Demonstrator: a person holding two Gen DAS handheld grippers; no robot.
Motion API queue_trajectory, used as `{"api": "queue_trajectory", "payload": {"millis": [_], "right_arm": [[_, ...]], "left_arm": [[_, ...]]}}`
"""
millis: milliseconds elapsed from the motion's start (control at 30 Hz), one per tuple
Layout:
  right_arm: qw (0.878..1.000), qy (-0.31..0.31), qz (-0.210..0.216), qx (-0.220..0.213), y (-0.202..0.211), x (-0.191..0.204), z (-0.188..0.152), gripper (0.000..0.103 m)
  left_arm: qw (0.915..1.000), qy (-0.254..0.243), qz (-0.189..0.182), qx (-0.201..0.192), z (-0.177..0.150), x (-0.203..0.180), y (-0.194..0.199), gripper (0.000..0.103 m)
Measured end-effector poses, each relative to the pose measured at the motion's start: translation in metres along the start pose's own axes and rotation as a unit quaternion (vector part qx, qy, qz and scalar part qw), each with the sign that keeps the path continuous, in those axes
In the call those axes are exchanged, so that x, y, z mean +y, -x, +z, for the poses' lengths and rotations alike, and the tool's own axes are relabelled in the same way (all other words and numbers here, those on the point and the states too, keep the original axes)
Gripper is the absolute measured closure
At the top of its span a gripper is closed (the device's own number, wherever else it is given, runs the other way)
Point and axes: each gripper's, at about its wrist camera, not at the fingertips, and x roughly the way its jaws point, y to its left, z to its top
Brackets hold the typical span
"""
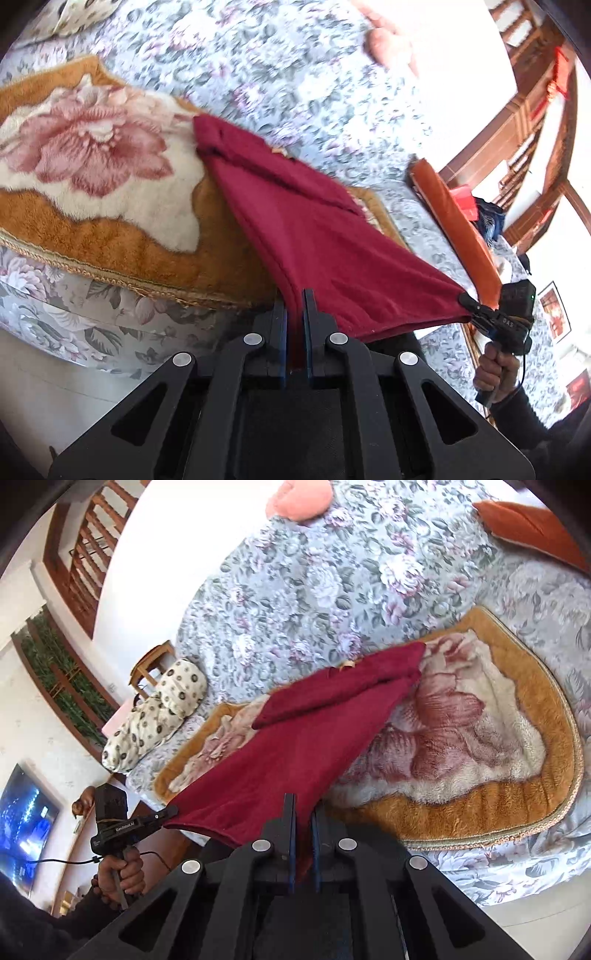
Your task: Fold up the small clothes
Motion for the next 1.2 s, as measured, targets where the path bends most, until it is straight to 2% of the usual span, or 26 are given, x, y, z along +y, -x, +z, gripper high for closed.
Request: {"api": "queue_trajectory", "payload": {"millis": [100,267,333,433,533,600,633,700,733,833,933,1167,1200], "right_arm": [[1.0,0.009,0.009,0.004,0.011,0.009,-0.005,0.097],[0.999,-0.009,0.033,-0.001,0.033,0.012,-0.012,0.097],[0.998,-0.027,0.05,-0.008,0.037,0.006,-0.009,0.097],[0.992,-0.076,0.1,-0.025,0.02,-0.017,0.015,0.097],[0.984,-0.125,0.121,-0.039,-0.006,-0.042,0.045,0.097],[0.974,-0.169,0.141,-0.055,-0.029,-0.063,0.07,0.097],[0.971,-0.182,0.145,-0.058,-0.039,-0.07,0.081,0.097],[0.965,-0.208,0.147,-0.065,-0.067,-0.086,0.107,0.097],[0.964,-0.211,0.146,-0.064,-0.078,-0.09,0.115,0.097],[0.971,-0.207,0.101,-0.057,-0.117,-0.104,0.139,0.097],[0.975,-0.211,0.055,-0.043,-0.151,-0.126,0.152,0.097],[0.97,-0.239,0.02,-0.037,-0.197,-0.171,0.17,0.097],[0.97,-0.239,0.016,-0.037,-0.202,-0.175,0.172,0.097]], "left_arm": [[0.9998,-0.017,-0.004,0.001,-0.006,-0.011,0.011,0.098],[0.9994,-0.013,-0.031,-0.011,-0.01,-0.02,0.027,0.098],[0.9988,0.015,-0.041,-0.023,0.0,-0.014,0.024,0.098],[0.9943,0.068,-0.063,-0.052,0.031,0.001,0.005,0.098],[0.9878,0.102,-0.077,-0.089,0.072,0.011,-0.02,0.098],[0.9829,0.128,-0.082,-0.104,0.095,0.021,-0.038,0.098],[0.9795,0.147,-0.089,-0.105,0.111,0.029,-0.054,0.098],[0.9774,0.164,-0.078,-0.107,0.134,0.042,-0.078,0.098],[0.9781,0.166,-0.069,-0.104,0.147,0.049,-0.095,0.098],[0.9815,0.167,-0.031,-0.089,0.173,0.065,-0.134,0.098],[0.9807,0.184,0.002,-0.066,0.19,0.084,-0.169,0.098],[0.9793,0.192,0.025,-0.061,0.227,0.099,-0.205,0.098],[0.9803,0.183,0.04,-0.063,0.233,0.098,-0.211,0.098]]}}
